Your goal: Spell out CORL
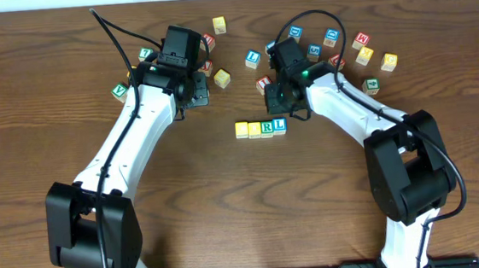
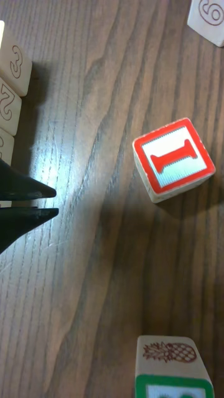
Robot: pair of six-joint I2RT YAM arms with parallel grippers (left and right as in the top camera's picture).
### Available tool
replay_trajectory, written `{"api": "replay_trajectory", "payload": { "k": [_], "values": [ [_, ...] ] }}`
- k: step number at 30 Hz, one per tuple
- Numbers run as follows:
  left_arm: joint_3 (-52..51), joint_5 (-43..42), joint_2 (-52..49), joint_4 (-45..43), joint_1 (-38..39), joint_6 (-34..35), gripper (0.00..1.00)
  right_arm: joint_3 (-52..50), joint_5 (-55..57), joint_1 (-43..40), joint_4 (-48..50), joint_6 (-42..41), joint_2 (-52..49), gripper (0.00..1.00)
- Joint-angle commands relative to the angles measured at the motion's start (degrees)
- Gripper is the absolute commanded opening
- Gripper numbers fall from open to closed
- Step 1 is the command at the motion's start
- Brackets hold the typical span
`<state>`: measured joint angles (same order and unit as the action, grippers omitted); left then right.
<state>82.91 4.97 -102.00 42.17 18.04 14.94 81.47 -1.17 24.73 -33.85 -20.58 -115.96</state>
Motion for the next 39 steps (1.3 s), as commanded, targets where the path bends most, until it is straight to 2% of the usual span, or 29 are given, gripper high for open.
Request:
{"api": "replay_trajectory", "payload": {
  "k": [1,15,39],
  "values": [
    [0.90,2.16,1.07,0.20,-0.31,-0.76,0.08,-0.72,2.34,0.81,-0.24,-1.25,1.95,0.01],
    [0.90,2.16,1.07,0.20,-0.31,-0.74,0.08,-2.29,4.28,3.67,0.00,-2.67,1.62,0.01],
    [0.90,2.16,1.07,0.22,-0.28,-0.74,0.08,-3.19,4.74,3.76,0.66,-4.68,1.57,0.01]
  ]
}}
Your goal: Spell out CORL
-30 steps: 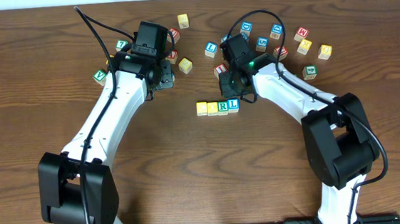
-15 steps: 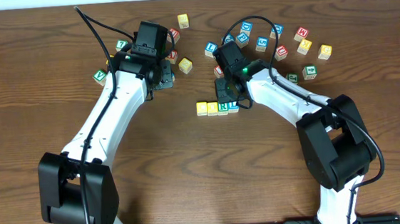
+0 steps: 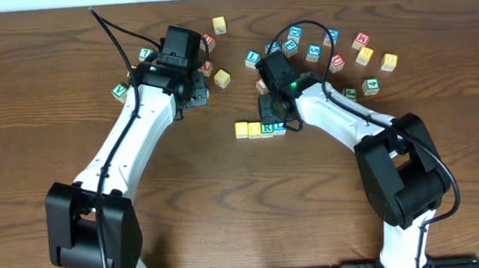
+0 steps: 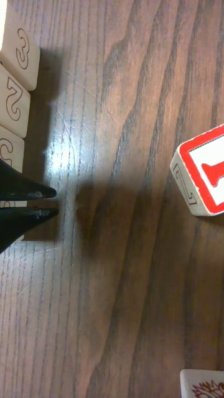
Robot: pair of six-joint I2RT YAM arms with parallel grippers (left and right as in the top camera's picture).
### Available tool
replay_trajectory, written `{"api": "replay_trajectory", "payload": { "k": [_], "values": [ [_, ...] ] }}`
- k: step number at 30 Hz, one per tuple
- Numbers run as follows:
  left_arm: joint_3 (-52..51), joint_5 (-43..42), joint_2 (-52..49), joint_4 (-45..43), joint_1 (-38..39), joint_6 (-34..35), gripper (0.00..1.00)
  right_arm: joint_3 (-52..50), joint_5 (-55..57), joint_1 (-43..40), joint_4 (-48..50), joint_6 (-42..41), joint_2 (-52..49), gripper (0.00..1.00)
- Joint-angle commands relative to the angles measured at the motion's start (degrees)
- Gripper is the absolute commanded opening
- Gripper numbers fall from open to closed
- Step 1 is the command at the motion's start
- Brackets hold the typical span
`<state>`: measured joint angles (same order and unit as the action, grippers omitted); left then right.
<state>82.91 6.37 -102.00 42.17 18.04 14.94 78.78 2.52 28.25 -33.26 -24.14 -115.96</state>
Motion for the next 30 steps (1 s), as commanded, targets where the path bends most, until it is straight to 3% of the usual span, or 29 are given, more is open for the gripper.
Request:
{"api": "replay_trajectory", "payload": {
  "k": [1,30],
  "values": [
    [0.90,0.76,1.07,0.22,-0.28,-0.74,0.08,-0.50,1.05,0.24,0.04,-1.11,1.57,0.01],
    [0.90,0.74,1.05,0.20,-0.28,-0.72,0.07,-0.50,0.98,0.26,-1.11,-1.77,1.57,0.01]
  ]
}}
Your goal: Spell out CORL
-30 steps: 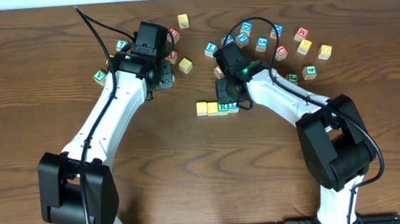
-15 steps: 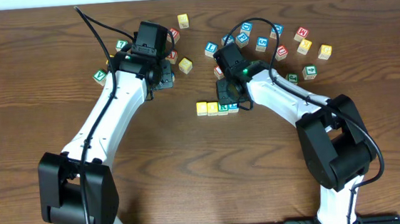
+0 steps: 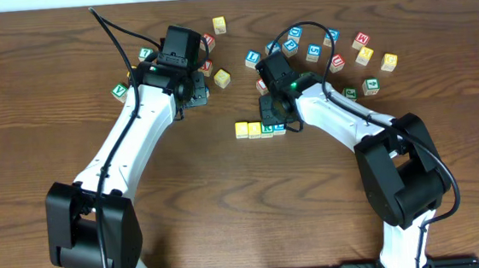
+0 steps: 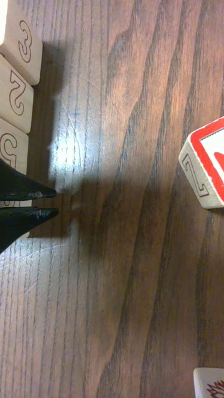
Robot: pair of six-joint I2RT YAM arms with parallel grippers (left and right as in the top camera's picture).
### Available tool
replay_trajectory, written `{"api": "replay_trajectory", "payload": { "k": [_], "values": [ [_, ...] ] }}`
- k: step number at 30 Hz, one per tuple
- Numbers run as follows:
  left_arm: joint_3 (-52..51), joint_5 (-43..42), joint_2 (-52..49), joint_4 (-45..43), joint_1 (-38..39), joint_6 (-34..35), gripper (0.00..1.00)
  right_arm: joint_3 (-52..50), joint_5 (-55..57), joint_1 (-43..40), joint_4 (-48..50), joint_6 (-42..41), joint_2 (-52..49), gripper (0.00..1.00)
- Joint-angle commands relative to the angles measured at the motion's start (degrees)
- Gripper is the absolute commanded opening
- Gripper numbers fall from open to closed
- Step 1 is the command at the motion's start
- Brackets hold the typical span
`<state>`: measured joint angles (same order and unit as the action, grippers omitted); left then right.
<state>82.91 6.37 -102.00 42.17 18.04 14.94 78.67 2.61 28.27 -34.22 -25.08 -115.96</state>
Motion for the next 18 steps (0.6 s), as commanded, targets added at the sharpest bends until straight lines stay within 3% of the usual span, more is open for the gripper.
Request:
{"api": "replay_trajectory", "payload": {
  "k": [1,18],
  "values": [
    [0.90,0.74,1.05,0.20,-0.28,-0.72,0.08,-0.39,0.90,0.24,-0.24,-0.83,1.57,0.01],
    [0.90,0.76,1.05,0.20,-0.28,-0.72,0.08,-0.39,0.87,0.24,-0.57,-0.85,1.57,0.01]
  ]
}}
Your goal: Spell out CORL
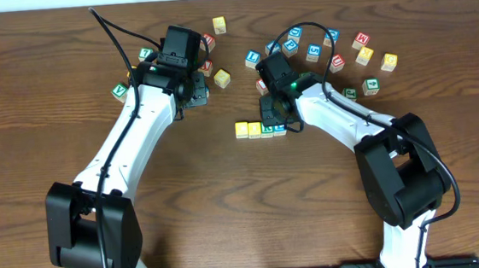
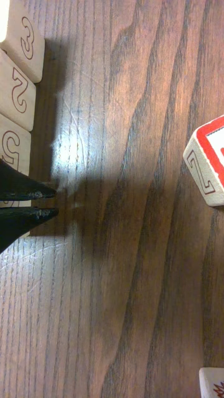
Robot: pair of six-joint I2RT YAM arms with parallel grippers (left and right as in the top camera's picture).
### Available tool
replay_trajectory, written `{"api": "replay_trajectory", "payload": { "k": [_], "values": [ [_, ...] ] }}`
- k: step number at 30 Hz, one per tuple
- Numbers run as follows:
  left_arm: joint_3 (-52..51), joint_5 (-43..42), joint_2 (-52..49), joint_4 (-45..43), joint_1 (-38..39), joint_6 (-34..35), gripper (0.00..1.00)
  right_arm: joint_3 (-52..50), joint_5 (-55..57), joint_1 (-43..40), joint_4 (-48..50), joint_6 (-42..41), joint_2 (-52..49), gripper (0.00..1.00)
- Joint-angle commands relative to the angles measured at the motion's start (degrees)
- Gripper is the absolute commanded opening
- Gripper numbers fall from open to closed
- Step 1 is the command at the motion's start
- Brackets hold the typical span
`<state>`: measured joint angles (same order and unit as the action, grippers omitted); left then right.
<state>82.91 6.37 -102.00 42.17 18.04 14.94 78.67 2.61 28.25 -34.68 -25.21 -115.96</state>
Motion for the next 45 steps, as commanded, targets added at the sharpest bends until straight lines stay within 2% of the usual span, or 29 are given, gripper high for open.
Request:
{"api": "replay_trajectory", "payload": {
  "k": [1,19,26,33,36,39,41,45],
  "values": [
    [0.90,0.76,1.05,0.20,-0.28,-0.72,0.08,-0.39,0.87,0.26,-0.13,-0.72,1.57,0.01],
    [0.90,0.74,1.05,0.20,-0.31,-0.74,0.07,1.05,0.90,-0.44,0.63,-0.87,3.30,0.01],
    [1.03,0.76,1.33,0.00,-0.31,-2.21,0.08,1.22,0.92,-3.50,-0.44,-0.07,10.86,0.04],
    [1.07,0.76,6.23,0.02,-0.81,-2.93,0.08,1.22,0.92,-8.26,-3.82,0.63,20.50,0.10],
    [1.07,0.76,9.14,0.09,-1.11,-3.61,0.15,1.22,0.90,-10.25,-5.57,0.66,23.43,0.12],
    [1.07,0.76,11.67,0.50,-1.11,-4.00,0.17,1.22,0.90,-11.89,-7.65,0.68,25.27,0.15],
    [1.07,0.76,12.85,1.01,-1.11,-4.00,0.25,1.22,0.90,-12.55,-8.98,1.64,25.70,0.18],
    [1.07,0.76,13.86,1.84,-1.11,-4.00,0.33,1.22,0.92,-12.85,-11.06,2.23,25.70,0.24]
  ]
}}
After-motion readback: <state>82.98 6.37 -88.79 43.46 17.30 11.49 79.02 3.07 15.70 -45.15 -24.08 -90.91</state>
